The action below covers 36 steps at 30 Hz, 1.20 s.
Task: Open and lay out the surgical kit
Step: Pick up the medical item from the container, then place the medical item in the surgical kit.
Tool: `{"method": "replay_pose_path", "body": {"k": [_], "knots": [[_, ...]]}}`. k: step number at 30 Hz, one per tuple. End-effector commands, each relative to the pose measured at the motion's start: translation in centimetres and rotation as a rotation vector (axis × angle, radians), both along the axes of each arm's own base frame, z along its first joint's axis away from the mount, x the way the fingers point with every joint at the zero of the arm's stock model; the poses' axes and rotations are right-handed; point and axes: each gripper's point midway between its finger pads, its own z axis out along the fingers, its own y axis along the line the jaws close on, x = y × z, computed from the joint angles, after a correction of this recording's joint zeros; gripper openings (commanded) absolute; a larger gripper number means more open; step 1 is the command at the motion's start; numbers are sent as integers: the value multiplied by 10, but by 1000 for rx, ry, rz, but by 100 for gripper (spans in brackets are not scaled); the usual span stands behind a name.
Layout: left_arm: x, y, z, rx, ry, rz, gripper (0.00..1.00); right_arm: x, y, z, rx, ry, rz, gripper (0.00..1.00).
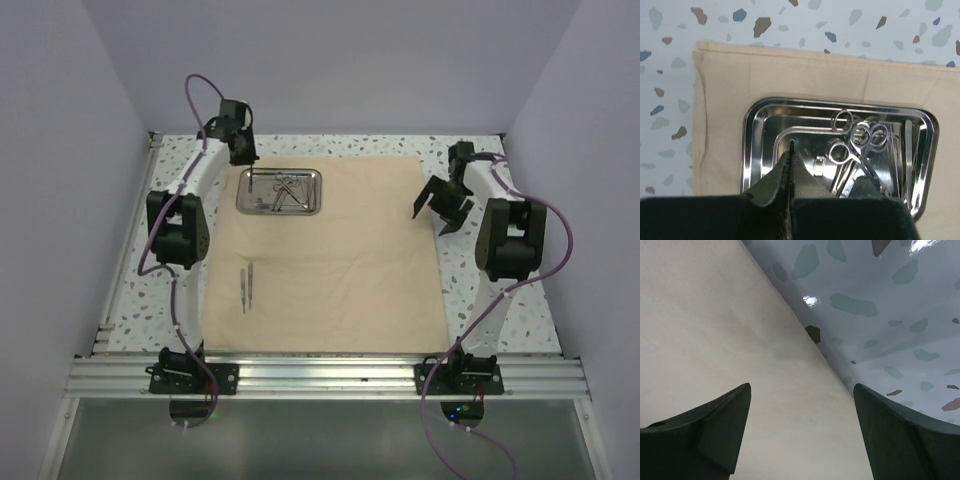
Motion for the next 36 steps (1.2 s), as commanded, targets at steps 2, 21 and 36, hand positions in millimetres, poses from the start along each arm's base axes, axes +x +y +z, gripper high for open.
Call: {"method": "replay_pose_path", "body": {"k": [2,21,36], "knots": [[-42,6,50,-53,-31,26,0,2,5,28,26,-78,4,87],[-271,-21,-24,-1,224,9,0,-37,22,35,97,-94,-2,87],[-299,-6,-39,54,274,19,29,-67,26,30,97,-89,13,87]]}}
